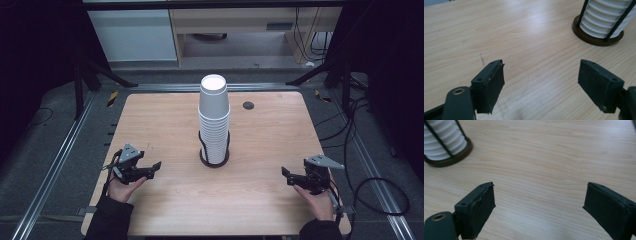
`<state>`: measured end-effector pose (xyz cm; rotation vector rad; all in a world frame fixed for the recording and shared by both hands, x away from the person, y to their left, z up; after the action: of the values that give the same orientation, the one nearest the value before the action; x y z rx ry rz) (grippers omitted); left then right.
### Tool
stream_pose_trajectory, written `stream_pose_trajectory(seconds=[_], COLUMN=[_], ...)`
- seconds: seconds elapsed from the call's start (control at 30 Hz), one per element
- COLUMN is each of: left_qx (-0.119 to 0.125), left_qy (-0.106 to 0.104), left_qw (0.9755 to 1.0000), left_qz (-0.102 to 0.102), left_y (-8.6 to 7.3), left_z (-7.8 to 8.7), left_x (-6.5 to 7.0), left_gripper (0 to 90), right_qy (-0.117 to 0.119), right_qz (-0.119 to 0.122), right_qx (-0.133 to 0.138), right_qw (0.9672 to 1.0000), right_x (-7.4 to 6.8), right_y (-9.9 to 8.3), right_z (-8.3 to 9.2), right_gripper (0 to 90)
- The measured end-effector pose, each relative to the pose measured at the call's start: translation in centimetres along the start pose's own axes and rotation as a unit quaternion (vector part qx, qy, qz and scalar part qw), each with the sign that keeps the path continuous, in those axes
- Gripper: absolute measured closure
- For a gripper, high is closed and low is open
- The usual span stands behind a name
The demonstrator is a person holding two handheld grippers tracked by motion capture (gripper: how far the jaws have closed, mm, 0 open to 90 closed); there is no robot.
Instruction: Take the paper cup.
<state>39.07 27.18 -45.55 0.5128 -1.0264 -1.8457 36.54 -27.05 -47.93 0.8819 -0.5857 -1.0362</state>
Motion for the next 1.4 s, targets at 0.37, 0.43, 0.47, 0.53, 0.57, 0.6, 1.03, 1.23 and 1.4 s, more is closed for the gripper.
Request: stream_pose_trajectory(seconds=[0.37, 0.43, 0.47, 0.53, 0.57, 0.6, 1.03, 1.23, 1.4], left_qx=[0.009, 0.007, 0.006, 0.003, 0.001, -0.003, 0.0, 0.002, 0.001], left_qy=[0.009, 0.01, 0.012, 0.012, 0.009, 0.006, 0.005, -0.002, -0.007], left_qw=[0.9997, 0.9997, 0.9997, 0.9997, 0.9997, 0.9997, 0.9998, 0.9999, 0.9999], left_qz=[0.02, 0.022, 0.022, 0.022, 0.023, 0.024, 0.019, 0.016, 0.016], left_y=[0.1, 0.1, 0.1, 0.2, 0.2, 0.3, 0.4, 0.4, 0.3], left_z=[0.3, 0.3, 0.4, 0.4, 0.5, 0.5, 0.5, 0.4, 0.3], left_x=[-0.5, -0.5, -0.5, -0.5, -0.5, -0.5, -0.3, -0.1, 0.0], left_gripper=[29.4, 28.6, 27.8, 27.5, 26.4, 25.5, 21.0, 20.4, 19.8], right_qy=[0.013, 0.017, 0.016, 0.019, 0.02, 0.022, 0.068, 0.09, 0.105], right_qz=[0.017, 0.021, 0.026, 0.031, 0.033, 0.034, 0.065, 0.077, 0.096], right_qx=[0.059, 0.064, 0.071, 0.078, 0.088, 0.096, 0.186, 0.207, 0.211], right_qw=[0.998, 0.9976, 0.997, 0.9963, 0.9953, 0.9946, 0.978, 0.9711, 0.9671], right_x=[-1.7, -1.8, -2.0, -2.1, -2.3, -2.4, -5.4, -7.0, -8.9], right_y=[2.3, 2.7, 3.3, 4.0, 4.7, 5.3, 13.6, 16.4, 18.0], right_z=[0.7, 0.8, 1.0, 1.2, 1.5, 1.6, 3.6, 3.8, 3.1], right_gripper=[10.6, 10.5, 10.6, 10.5, 10.6, 10.5, 7.7, 7.3, 6.7])
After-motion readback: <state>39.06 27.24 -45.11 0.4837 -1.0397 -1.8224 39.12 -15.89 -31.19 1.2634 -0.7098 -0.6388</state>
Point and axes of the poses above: each handheld gripper's, and its own axes: z roughly backward along the jaws, y roughly out of its top, x roughly to its right, the point moved 1 cm from there along -z, roughly forward along the jaws, and after that the axes turned 7 degrees about z, right-handed, at the moved point
